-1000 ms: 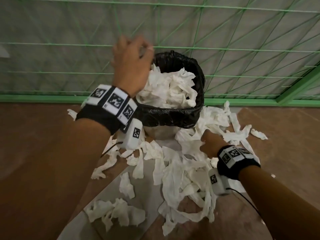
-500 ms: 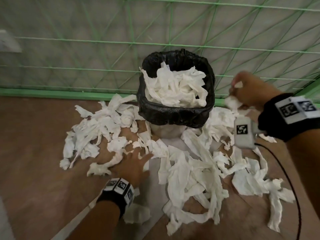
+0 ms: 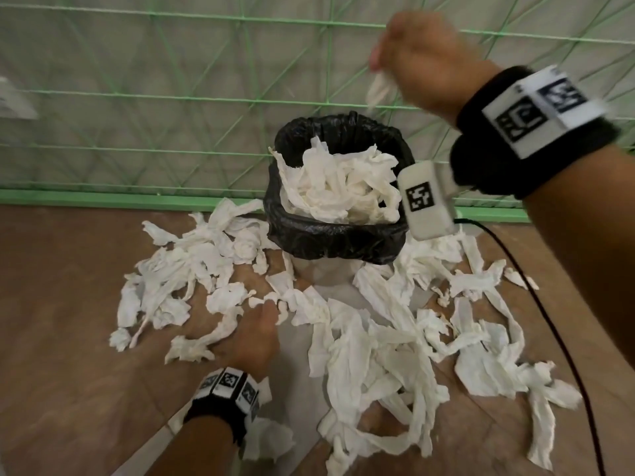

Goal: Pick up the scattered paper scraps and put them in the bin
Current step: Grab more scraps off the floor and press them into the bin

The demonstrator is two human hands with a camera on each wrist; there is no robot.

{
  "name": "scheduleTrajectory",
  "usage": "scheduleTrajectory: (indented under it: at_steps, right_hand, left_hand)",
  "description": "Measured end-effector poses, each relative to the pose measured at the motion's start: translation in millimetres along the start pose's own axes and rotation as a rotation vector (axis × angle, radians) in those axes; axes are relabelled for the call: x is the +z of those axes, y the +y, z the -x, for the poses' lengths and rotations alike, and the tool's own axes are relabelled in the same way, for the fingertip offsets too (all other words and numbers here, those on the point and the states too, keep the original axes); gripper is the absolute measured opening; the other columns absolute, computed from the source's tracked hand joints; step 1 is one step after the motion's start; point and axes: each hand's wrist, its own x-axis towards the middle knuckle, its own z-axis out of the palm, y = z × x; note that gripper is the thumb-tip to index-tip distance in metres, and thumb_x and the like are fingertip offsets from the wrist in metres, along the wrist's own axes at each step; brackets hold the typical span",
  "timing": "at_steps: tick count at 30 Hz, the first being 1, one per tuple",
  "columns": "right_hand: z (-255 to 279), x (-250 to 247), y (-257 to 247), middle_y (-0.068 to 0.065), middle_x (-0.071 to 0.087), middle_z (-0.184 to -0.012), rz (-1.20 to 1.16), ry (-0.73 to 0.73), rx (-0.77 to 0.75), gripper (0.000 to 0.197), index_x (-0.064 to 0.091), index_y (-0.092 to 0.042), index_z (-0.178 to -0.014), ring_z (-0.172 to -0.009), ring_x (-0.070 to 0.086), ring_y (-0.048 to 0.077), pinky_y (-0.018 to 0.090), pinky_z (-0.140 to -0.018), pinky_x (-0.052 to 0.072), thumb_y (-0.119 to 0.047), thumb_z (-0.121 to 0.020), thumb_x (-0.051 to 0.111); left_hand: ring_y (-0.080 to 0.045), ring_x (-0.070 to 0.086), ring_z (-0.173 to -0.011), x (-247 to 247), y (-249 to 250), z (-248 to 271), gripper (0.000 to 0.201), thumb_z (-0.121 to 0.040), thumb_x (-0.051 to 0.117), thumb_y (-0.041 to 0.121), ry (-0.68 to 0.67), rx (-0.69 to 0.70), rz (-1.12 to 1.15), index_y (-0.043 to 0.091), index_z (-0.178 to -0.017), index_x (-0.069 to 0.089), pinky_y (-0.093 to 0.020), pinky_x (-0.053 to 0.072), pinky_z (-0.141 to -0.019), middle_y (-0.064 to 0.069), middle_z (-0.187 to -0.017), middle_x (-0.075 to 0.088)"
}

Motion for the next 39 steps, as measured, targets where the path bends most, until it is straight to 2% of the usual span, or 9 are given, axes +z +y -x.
scheduleTrajectory:
  at_steps: [4,8,12,20,24,29,33,36,39]
  right_hand:
    - [5,34,22,0.004,0.056,-0.111,0.108,-0.274,0.166,0.043,0.049,-0.02,-0.129,-0.094,0.061,0.024,0.04,-0.084,0.056,-0.041,-0.092,0.053]
    - [7,36,52,-0.002,0.059,-0.092,-0.191,-0.036,0.265,0.035,0.055,-0.029,-0.113,-0.072,0.057,0.017,0.037,-0.074,0.052,-0.047,-0.083,0.058]
    - [7,51,136,0.015,0.068,-0.097,-0.215,0.197,0.461,0.012,0.056,-0.034,-0.071,-0.092,0.066,0.037,0.054,-0.084,0.054,-0.045,-0.067,0.052]
    - [125,152,174,0.007,0.057,-0.088,0.053,-0.714,0.729,0.005,0.055,-0.016,-0.085,-0.067,0.058,0.025,0.029,-0.059,0.05,-0.018,-0.086,0.06]
    - [167,206,164,0.003,0.048,-0.118,0.122,-0.726,0.524,0.062,0.047,-0.038,-0.115,-0.102,0.057,0.028,0.036,-0.089,0.049,-0.063,-0.063,0.068]
    - [192,242,146,0.004,0.045,-0.119,0.329,-0.747,0.332,0.036,0.047,-0.029,-0.115,-0.103,0.058,0.028,0.038,-0.086,0.049,-0.036,-0.082,0.062]
    - [189,242,149,0.008,0.054,-0.109,0.375,-0.655,0.209,0.018,0.056,-0.017,-0.102,-0.103,0.057,0.029,0.039,-0.086,0.047,-0.021,-0.087,0.047]
    - [179,227,151,0.005,0.045,-0.098,0.154,-0.576,0.244,0.017,0.058,-0.014,-0.088,-0.097,0.054,0.03,0.035,-0.08,0.048,-0.027,-0.077,0.057]
    - [165,210,149,0.001,0.041,-0.092,0.035,-0.496,0.296,0.017,0.055,-0.013,-0.075,-0.084,0.052,0.025,0.026,-0.069,0.041,-0.024,-0.071,0.068]
  left_hand:
    - [-0.017,0.053,-0.073,-33,7,-5,0.013,-0.093,0.045,0.014,0.287,-0.048,0.224,0.013,-0.084,0.054,-0.028,0.035,-0.067,0.001,-0.078,0.056]
    - [-0.016,0.044,-0.076,-100,19,-29,0.029,-0.103,0.033,0.03,0.698,-0.083,0.417,0.011,-0.088,0.048,-0.027,0.032,-0.071,-0.002,-0.086,0.05]
    - [-0.007,0.049,-0.062,-179,60,-51,0.032,-0.104,0.03,0.032,0.893,0.041,0.545,0.017,-0.086,0.052,-0.015,0.033,-0.056,0.003,-0.073,0.055]
    - [-0.003,0.031,-0.056,-238,179,-95,0.012,-0.097,0.036,0.024,0.482,0.347,0.474,0.022,-0.086,0.037,-0.015,0.029,-0.05,0.011,-0.07,0.033]
    - [-0.03,0.05,-0.109,-218,204,-112,0.031,-0.093,0.037,0.025,0.212,0.308,0.245,0.008,-0.118,0.044,-0.035,0.041,-0.091,-0.009,-0.111,0.049]
    - [-0.036,0.024,-0.135,-197,195,-118,0.039,-0.1,0.027,0.026,-0.108,0.361,-0.121,0.046,-0.13,0.042,-0.066,0.014,-0.105,-0.003,-0.145,0.032]
    - [-0.014,0.044,-0.122,-201,183,-113,0.032,-0.094,0.034,0.027,0.295,0.428,0.367,0.033,-0.111,0.061,-0.048,0.028,-0.108,0.005,-0.126,0.051]
    - [-0.007,0.052,-0.08,-193,149,-98,0.017,-0.09,0.04,0.014,0.791,0.291,0.709,0.016,-0.086,0.056,-0.02,0.044,-0.077,0.0,-0.088,0.057]
    - [0.001,0.039,-0.051,-150,94,-62,0.019,-0.093,0.041,0.006,0.932,0.031,0.864,0.01,-0.079,0.053,-0.012,0.032,-0.049,0.005,-0.063,0.047]
